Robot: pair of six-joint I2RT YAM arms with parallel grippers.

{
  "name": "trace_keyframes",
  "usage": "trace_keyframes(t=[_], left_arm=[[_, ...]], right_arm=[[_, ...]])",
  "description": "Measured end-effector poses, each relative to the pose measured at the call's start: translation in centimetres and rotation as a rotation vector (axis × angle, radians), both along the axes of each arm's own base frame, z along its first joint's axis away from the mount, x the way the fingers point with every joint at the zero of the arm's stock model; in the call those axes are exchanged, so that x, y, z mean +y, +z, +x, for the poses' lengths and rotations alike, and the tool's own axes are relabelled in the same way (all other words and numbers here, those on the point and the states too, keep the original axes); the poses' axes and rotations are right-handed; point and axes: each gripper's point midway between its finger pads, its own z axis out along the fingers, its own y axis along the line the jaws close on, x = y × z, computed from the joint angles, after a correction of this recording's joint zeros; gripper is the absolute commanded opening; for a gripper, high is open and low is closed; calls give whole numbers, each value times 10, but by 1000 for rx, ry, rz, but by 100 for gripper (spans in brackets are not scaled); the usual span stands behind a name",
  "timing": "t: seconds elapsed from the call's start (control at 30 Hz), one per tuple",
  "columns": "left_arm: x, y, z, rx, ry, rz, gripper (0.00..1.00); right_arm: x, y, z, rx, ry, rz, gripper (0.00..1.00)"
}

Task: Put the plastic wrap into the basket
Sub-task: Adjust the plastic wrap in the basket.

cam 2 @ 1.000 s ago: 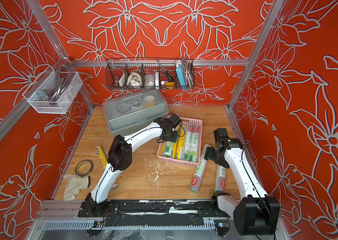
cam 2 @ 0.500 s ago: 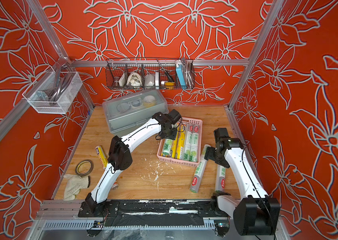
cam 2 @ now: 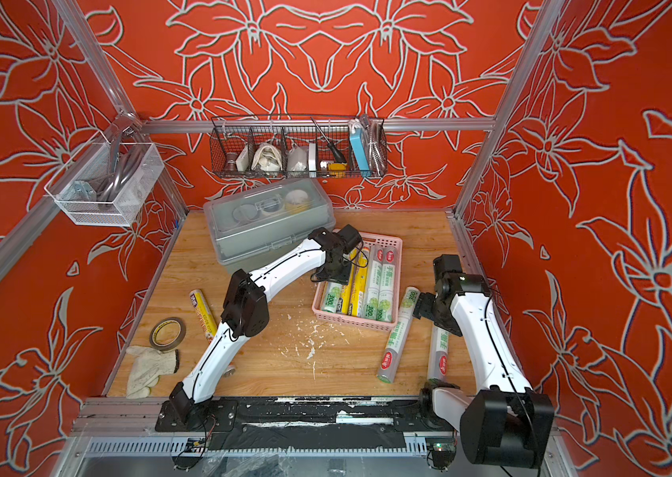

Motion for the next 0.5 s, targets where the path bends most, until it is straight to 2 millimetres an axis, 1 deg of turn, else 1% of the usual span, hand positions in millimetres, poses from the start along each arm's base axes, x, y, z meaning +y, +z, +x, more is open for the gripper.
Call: trace_keyframes(t=[0.17,0.27,0.37,0.5], left_arm=[[0,17,4,-37,5,-15,63],[1,31,4,-61,7,-27,63],[7,50,0,-86,10,-38,63],[16,83,-8,-132,13,-68,63]], right_arm=[[-12,-10,-2,68,-31,-15,84],[-17,-18,-4,119,-39,-19,84],[-21,-23,-6,153,-45,-22,85],[-25,-28,-5,187,-40,-32,87]])
